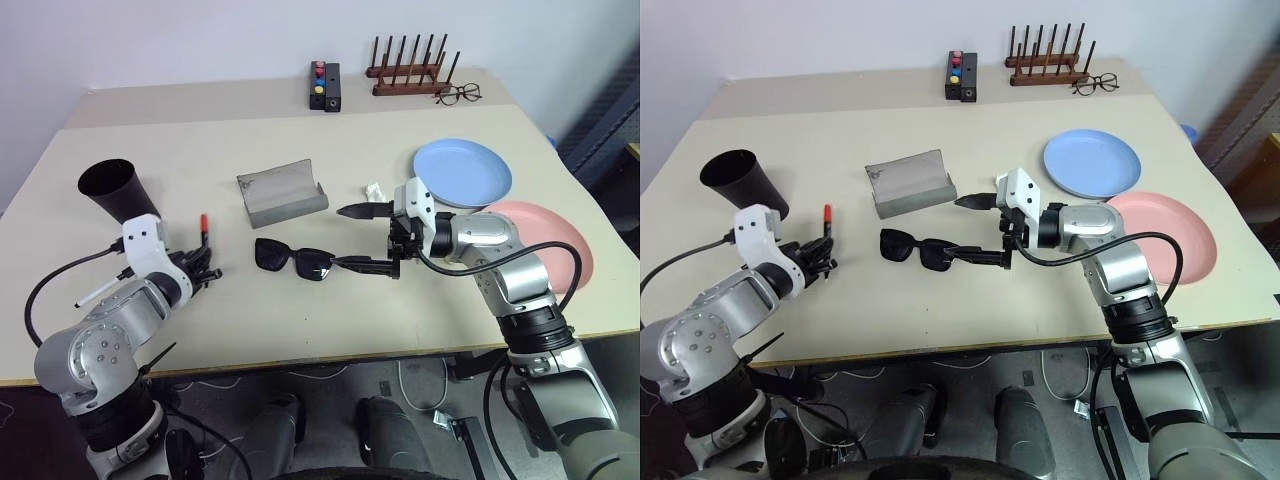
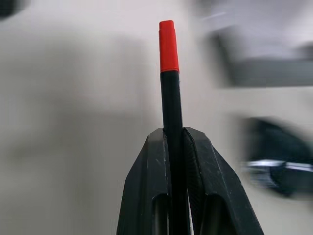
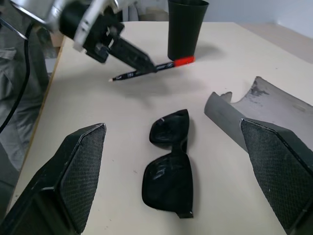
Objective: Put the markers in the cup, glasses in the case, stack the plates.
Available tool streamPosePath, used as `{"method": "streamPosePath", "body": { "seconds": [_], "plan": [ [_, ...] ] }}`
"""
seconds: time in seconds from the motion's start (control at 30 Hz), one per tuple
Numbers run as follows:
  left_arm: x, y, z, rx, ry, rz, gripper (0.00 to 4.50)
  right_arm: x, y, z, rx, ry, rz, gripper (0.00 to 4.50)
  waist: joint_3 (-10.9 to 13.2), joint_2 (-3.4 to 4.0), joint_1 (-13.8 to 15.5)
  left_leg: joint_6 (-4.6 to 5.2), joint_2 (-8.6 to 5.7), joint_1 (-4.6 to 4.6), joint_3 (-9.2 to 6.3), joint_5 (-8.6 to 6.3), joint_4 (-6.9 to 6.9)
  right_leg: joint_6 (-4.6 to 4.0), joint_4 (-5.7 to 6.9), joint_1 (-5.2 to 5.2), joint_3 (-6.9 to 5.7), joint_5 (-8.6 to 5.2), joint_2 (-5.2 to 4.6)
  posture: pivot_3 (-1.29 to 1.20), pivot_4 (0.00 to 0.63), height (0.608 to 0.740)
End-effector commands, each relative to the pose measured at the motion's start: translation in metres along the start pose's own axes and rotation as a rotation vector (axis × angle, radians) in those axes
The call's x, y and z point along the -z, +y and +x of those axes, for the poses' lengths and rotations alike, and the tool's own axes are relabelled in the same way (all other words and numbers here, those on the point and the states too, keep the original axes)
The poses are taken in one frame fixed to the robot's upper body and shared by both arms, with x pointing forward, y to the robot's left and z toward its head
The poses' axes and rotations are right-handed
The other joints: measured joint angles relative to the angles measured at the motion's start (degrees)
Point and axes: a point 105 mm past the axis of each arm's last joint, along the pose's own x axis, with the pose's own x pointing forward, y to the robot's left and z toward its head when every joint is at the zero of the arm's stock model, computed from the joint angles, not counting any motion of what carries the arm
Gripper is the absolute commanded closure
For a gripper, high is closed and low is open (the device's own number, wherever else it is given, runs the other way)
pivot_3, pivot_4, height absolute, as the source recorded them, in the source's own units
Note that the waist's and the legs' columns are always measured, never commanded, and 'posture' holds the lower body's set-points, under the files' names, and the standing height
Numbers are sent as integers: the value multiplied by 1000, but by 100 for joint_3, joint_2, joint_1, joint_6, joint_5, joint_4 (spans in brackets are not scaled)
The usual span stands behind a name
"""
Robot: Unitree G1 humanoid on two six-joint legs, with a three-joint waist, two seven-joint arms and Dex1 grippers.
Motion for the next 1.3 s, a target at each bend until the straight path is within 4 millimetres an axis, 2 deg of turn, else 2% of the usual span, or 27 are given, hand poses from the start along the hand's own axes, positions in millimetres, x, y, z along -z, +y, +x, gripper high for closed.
{"method": "streamPosePath", "body": {
  "seconds": [0.03, 0.13, 0.2, 0.37, 0.57, 0.67, 0.77, 0.9, 0.93, 1.03, 1.3],
  "plan": [
    [-29, -28, 1, 110, -155, 107, 4447, -6, -6, -8, 45, -17, -38, 0, 0, 0, -3, 0, 0, 0, 0, 0, 0, 0, 0, 0, 0, 0, 0, 0, 150, 740],
    [-64, -48, 3, 192, -373, 167, 4447, -4, -10, -11, 73, -15, -32, 0, 0, 0, 8, -1, 0, 0, 1, 1, 0, -1, 0, 0, 1, 0, -1, 0, 150, 740],
    [-83, -51, 6, 241, -464, 143, 4447, -3, -13, -13, 96, -15, -22, 0, 0, 0, 18, -2, -1, 0, 1, 2, 0, -2, -2, 2, 1, 0, -1, 0, 150, 740],
    [-126, -41, 9, 197, -649, 206, 4447, -1, -24, -17, 179, -55, 27, 0, 0, 0, -15, -1, -1, 1, 3, 3, -2, -4, -5, 2, 2, 1, 0, 0, 150, 740],
    [-153, -21, -8, 103, -806, 296, 4447, -4, -42, -23, 252, -95, 43, 0, 0, 0, -33, -1, -1, 0, 3, 3, -12, 0, -4, -6, 4, 3, 0, 0, 150, 740],
    [-161, -12, -20, 65, -858, 356, 4447, -12, -46, -20, 247, -132, 41, 0, 0, 0, -45, -1, -1, -1, 3, 3, -10, 4, -3, -6, 4, 6, 0, 0, 150, 740],
    [-165, -2, -30, 19, -888, 405, 4447, -30, -48, -13, 223, -223, 37, 0, 0, 0, -62, -1, -1, 0, 3, 3, -10, 4, -2, -6, 4, 7, 1, 0, 150, 740],
    [-163, 13, -37, -57, -913, 474, 4447, -47, -48, -5, 184, -310, 34, 0, 0, 0, -89, 0, -2, 0, 0, 3, -10, 6, -2, -5, 4, 8, 0, 0, 150, 740],
    [-160, 22, -38, -104, -926, 484, 4447, -52, -47, -1, 162, -334, 30, 0, 0, 0, -103, 0, -2, 0, 0, 3, -10, 7, -2, -5, 4, 10, 0, 0, 150, 740],
    [-156, 36, -38, -189, -954, 492, 4447, -58, -47, 5, 134, -356, 19, 0, 0, 0, -119, 0, -3, 0, 0, 3, -10, 6, -2, -6, 4, 12, 0, 0, 150, 740],
    [-157, 57, -29, -387, -1022, 574, 4447, -62, -41, 16, 100, -365, 12, 0, 0, 0, -122, 0, -3, 0, -2, 3, -10, 8, 0, -8, 3, 14, 0, 0, 150, 740]
  ]
}}
